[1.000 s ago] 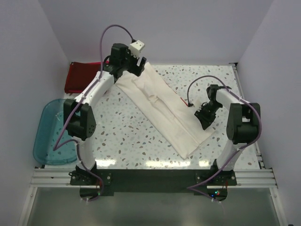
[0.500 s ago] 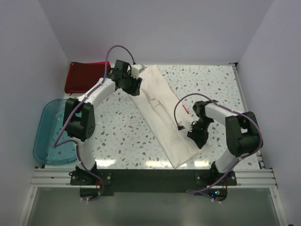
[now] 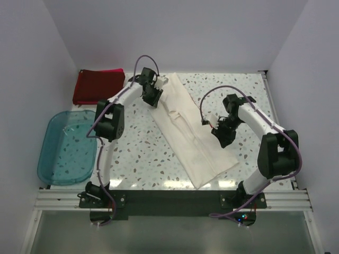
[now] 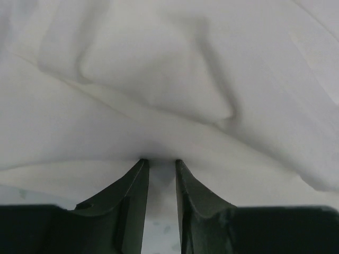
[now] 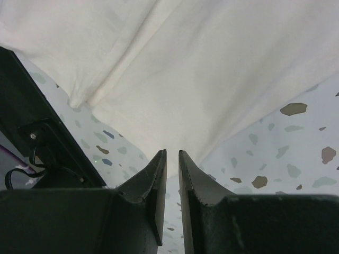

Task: Fold and stack the t-shirts
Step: Fold the tshirt

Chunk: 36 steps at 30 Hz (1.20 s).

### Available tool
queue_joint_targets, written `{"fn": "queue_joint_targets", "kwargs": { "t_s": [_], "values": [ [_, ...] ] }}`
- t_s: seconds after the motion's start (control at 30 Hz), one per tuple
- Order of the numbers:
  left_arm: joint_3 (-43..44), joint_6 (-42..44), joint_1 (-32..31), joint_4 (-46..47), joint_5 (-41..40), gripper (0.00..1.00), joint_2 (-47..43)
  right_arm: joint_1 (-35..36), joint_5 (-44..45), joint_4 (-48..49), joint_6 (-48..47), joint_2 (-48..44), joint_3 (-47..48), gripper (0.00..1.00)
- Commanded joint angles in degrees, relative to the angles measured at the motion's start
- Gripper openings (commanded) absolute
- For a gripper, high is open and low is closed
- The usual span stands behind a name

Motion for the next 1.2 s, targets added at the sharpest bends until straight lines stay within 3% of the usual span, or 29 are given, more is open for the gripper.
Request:
{"fn": "queue_joint_targets", "kwargs": {
  "t_s": [0.0,0.2,0.3,0.33,0.4,0.53,0.63,0.8,1.0,1.17],
  "values": [
    [10.33,5.54,-0.09,-5.02,-4.26,0.31,8.55,-0.09,1.75,-0.84,0.04,-0.57,1.61,0.19],
    [26.09,14.68,0.09,-3.2,-8.49,0.32,19.46,0.61,0.88,-0.14,0.3,3.29,3.8,0.18],
    [21.19,17.85,0.26,6.45,-5.44,0.33,16.14,2.45,-0.44,1.26,1.53,6.54,4.16,0.18],
    [18.82,17.68,0.44,13.62,-4.99,0.34,12.47,3.07,-0.53,2.66,1.97,7.42,3.98,0.18],
    [14.32,15.49,1.05,21.47,-1.06,0.41,9.2,5.7,-1.06,4.07,3.38,9.7,3.46,0.16],
    [13.17,9.96,3.86,25.81,6.08,0.53,3.13,9.31,-0.45,8.11,4.44,12.52,1.79,0.13],
    [12.91,7.31,4.74,22.94,10.04,0.56,-1.7,10.37,0.52,9.18,4.26,14.71,0.64,0.11],
    [4.48,5.82,4.74,17.83,11.88,0.56,-9.0,14.66,-1.23,9.35,5.57,16.48,-2.42,0.1],
    [-4.05,5.73,4.74,3.61,17.42,0.51,-13.93,21.43,-7.73,11.73,11.11,16.04,-4.02,0.11],
    [-13.36,5.81,4.31,1.56,20.16,0.5,-18.32,27.32,-14.58,13.05,15.15,16.48,-3.41,0.13]
  ]
}}
